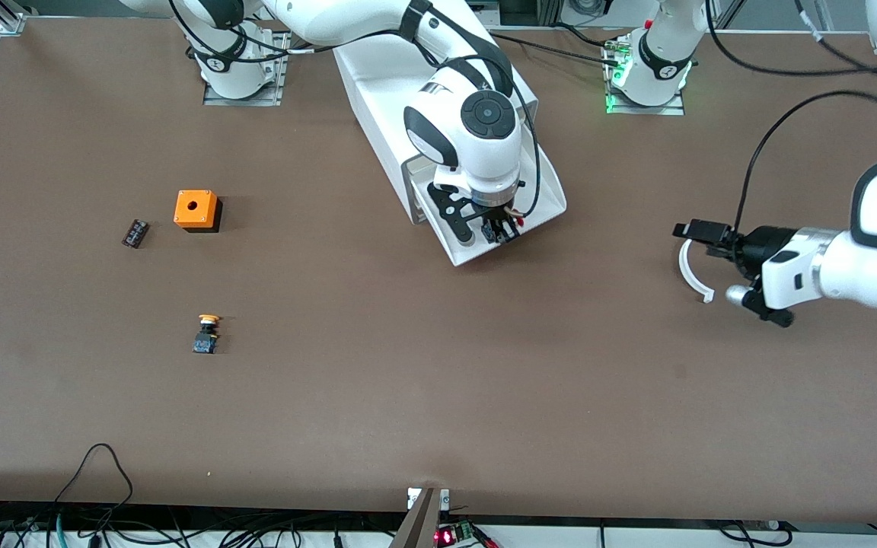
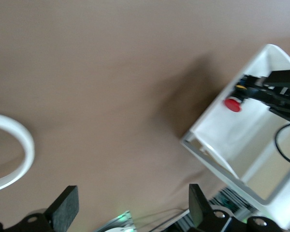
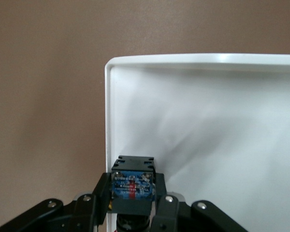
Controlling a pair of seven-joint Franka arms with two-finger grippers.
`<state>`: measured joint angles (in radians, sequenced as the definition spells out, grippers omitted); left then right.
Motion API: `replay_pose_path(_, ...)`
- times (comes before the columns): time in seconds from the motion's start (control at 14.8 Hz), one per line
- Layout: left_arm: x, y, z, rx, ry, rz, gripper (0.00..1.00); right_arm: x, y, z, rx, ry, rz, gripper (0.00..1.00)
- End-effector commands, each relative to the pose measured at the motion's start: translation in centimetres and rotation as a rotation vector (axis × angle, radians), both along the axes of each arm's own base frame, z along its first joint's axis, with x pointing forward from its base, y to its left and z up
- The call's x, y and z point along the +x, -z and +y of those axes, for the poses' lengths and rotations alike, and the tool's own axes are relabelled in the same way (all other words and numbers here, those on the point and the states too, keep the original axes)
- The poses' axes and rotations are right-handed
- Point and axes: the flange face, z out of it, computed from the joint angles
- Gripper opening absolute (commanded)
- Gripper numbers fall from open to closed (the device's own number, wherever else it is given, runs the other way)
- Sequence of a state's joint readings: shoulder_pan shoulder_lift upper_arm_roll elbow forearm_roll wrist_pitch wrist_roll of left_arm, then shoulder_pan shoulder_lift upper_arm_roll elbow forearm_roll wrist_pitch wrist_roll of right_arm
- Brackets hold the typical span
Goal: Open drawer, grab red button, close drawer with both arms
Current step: 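Lift the red button with the right gripper while the left gripper withdraws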
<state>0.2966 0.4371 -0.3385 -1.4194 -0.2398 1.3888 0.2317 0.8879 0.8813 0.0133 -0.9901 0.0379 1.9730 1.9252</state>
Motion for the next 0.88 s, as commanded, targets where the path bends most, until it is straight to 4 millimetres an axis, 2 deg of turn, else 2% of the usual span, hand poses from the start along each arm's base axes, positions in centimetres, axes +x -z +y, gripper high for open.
replay_pose_path(0.0, -0.5, -4.0, 0.5, 0.141, -0.008, -0.059, 1.0, 0.1, -0.4, 0.0, 0.009, -0.009, -0.003, 0.01)
replay_pose_path(0.14, -0.7, -4.8, 0.6, 0.224, -0.017, -0.074, 1.0, 0.2, -1.4, -0.2, 0.012, -0.019, -0.008, 0.0)
replay_pose_path(0.27, -0.6, -4.8, -0.2, 0.296, -0.062, -0.069, 1.0, 0.4, -2.1, -0.7, -0.001, -0.063, -0.006, 0.0)
replay_pose_path(0.34, -0.5, -4.8, -0.2, 0.311, -0.1, -0.062, 1.0, 1.0, -3.2, -1.3, 0.003, -0.092, -0.012, 0.0)
replay_pose_path(0.47, -0.2, -4.7, -0.2, 0.335, -0.156, -0.067, 1.0, 2.6, -5.0, -3.0, 0.0, -0.148, -0.017, 0.0)
replay_pose_path(0.68, 0.4, -4.2, -0.2, 0.363, -0.211, -0.099, 1.0, 5.7, -8.4, -6.7, 0.029, -0.238, -0.031, 0.0)
replay_pose_path(0.81, 0.6, -3.0, -0.6, 0.371, -0.24, -0.104, 1.0, 7.6, -10.0, -9.4, 0.046, -0.333, -0.033, 0.0)
